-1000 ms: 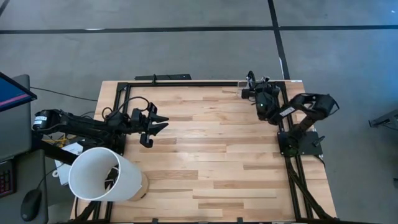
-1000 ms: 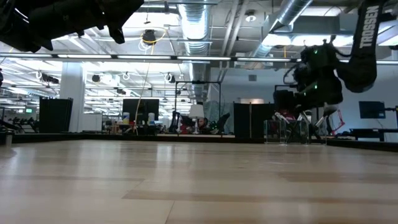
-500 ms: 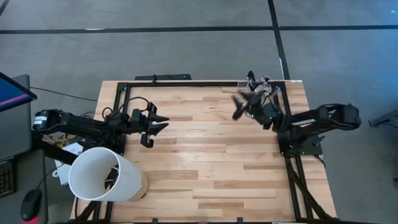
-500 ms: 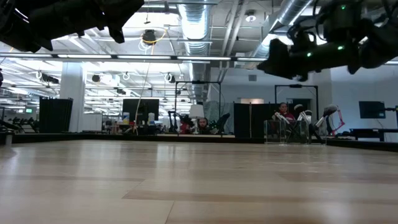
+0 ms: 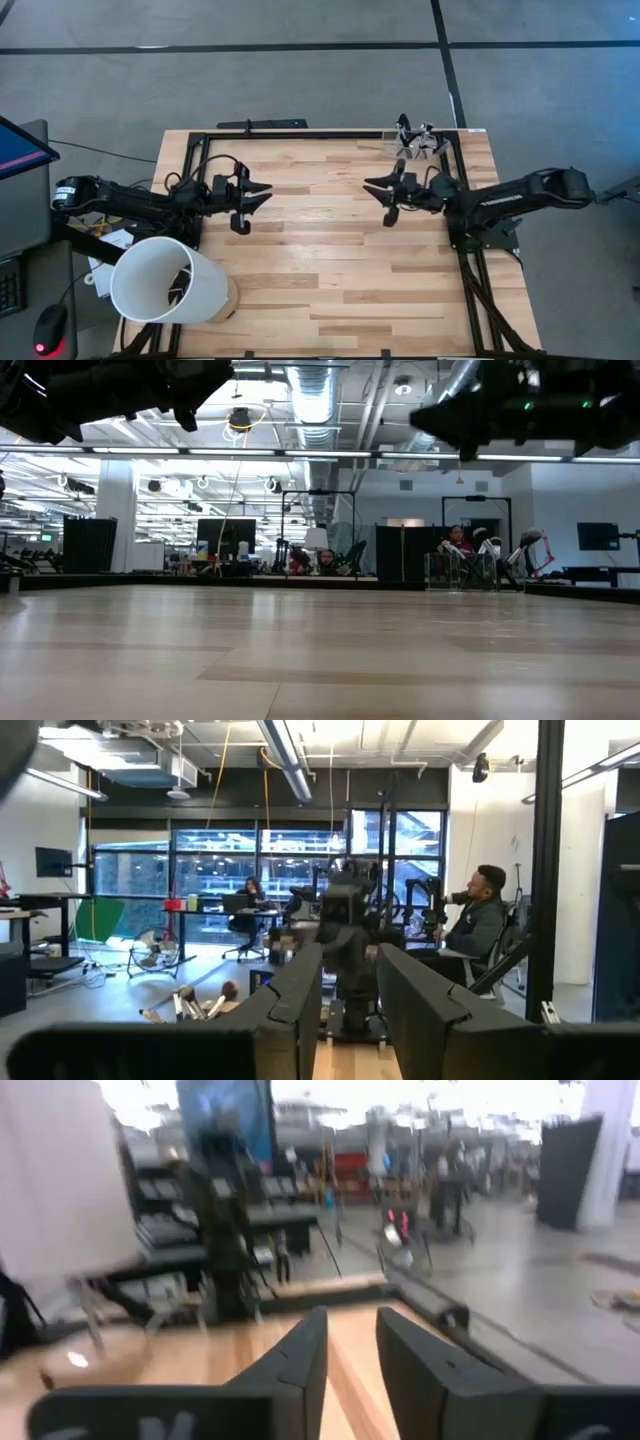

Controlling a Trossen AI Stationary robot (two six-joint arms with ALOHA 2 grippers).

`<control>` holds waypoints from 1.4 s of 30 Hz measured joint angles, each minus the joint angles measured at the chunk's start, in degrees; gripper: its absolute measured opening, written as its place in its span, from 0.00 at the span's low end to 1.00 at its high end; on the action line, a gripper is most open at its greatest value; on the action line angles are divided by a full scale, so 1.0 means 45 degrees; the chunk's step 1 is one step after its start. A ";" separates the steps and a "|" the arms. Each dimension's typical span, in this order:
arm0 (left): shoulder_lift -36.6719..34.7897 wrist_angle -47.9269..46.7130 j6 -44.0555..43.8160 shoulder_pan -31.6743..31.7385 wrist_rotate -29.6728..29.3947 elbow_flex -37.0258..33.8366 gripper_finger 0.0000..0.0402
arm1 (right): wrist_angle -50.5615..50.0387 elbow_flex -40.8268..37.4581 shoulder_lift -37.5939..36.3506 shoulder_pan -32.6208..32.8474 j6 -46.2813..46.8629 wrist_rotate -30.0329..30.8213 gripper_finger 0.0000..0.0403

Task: Put items in baskets/containers
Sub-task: Return to Home Position

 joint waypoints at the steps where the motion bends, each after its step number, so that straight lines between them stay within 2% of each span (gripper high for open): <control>1: 0.0000 -0.0064 -0.0009 0.0000 -0.0009 0.0000 0.24 | -0.0115 0.0005 -0.0369 0.0144 0.0000 0.0005 0.18; 5: 0.0000 -0.0333 -0.0043 0.0000 -0.0010 0.0000 0.24 | -0.1747 0.0005 -0.1827 0.0545 -0.0097 0.0070 0.12; 9: 0.0000 -0.0395 -0.0236 0.0000 -0.0154 0.0000 0.24 | -0.4599 0.0005 -0.3129 0.0547 0.0117 0.2052 0.05; 11: 0.0000 -0.0398 -0.0383 0.0004 -0.0154 0.0000 0.24 | -0.5590 0.0005 -0.3575 0.0542 0.0292 0.2525 0.02; 18: 0.0000 -0.0419 -0.0387 0.0005 -0.0153 0.0000 0.22 | -0.5525 0.0005 -0.4308 0.1045 -0.0417 0.0605 0.02; 26: -0.0005 -0.1242 -0.0344 0.0333 0.0160 0.0000 0.02 | -0.5994 -0.0716 -0.5315 0.1057 -0.0930 0.0343 0.00; 31: -0.0005 -0.2175 -0.0615 0.0894 0.0815 -0.0009 0.02 | -0.6492 -0.1417 -0.6870 0.0803 -0.0751 0.0247 0.00; 36: -0.0227 -0.2509 -0.1021 0.1532 0.2377 -0.0010 0.01 | -0.7937 -0.1934 -0.8455 0.0489 -0.0565 0.0199 0.00; 42: -0.1841 -0.3841 -0.1088 0.2423 0.2637 -0.0487 0.01 | -0.8904 -0.2506 -1.0351 0.0202 -0.0345 -0.0296 0.00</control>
